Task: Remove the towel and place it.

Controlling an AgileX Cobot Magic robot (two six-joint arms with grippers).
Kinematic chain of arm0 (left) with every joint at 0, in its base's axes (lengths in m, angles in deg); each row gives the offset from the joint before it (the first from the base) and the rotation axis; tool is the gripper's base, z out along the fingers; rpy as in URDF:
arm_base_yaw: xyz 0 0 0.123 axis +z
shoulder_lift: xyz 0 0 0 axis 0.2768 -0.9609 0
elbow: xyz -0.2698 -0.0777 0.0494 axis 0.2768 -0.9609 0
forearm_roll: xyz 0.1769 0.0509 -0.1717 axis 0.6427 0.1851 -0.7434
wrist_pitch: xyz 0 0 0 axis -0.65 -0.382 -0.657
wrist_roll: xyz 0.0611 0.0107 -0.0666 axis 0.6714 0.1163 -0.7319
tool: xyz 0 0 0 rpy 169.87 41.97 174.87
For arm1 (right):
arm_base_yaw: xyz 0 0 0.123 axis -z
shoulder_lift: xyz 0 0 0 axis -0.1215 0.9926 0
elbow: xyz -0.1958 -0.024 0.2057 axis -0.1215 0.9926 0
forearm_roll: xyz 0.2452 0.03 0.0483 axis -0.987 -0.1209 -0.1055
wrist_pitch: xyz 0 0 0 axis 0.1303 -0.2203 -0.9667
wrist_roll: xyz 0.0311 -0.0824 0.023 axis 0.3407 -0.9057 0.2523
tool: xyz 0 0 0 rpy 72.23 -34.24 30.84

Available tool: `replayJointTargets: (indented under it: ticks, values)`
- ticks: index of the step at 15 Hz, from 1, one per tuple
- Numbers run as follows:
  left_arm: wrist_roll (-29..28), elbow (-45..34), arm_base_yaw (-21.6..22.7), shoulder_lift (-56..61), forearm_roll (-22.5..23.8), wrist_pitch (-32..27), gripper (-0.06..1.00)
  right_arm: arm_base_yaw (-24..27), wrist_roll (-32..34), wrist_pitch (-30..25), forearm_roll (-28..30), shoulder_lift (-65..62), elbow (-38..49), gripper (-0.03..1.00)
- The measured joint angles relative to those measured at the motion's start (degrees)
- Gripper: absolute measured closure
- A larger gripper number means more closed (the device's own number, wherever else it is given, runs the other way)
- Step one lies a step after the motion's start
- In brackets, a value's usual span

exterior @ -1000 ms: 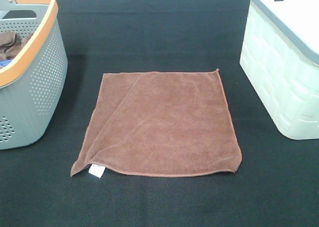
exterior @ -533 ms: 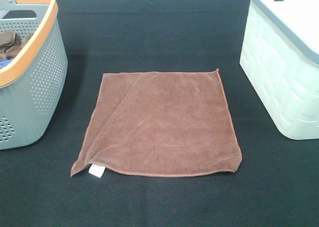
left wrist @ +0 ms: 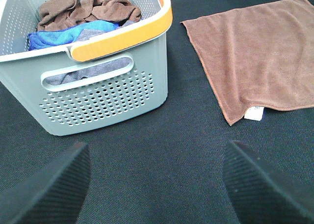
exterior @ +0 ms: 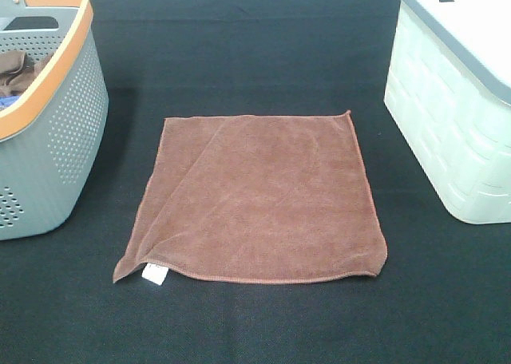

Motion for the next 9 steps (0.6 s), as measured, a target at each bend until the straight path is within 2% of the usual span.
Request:
replayJointTargets:
  ticks: [4, 6, 9]
  values:
    - [0.0, 0.0, 0.0, 0.0, 0.0, 0.0, 0.22, -0.3, 0.0, 0.0, -0.2, -0.4, 0.0, 0.14]
    - [0.0, 0.0, 0.0, 0.0, 0.0, 0.0, 0.22, -3.3, 0.0, 0.0, -0.4, -0.4, 0.0, 0.14]
    - [0.0, 0.0, 0.0, 0.0, 0.0, 0.0, 0.22, -3.4, 0.0, 0.0, -0.6, -0.4, 0.0, 0.14]
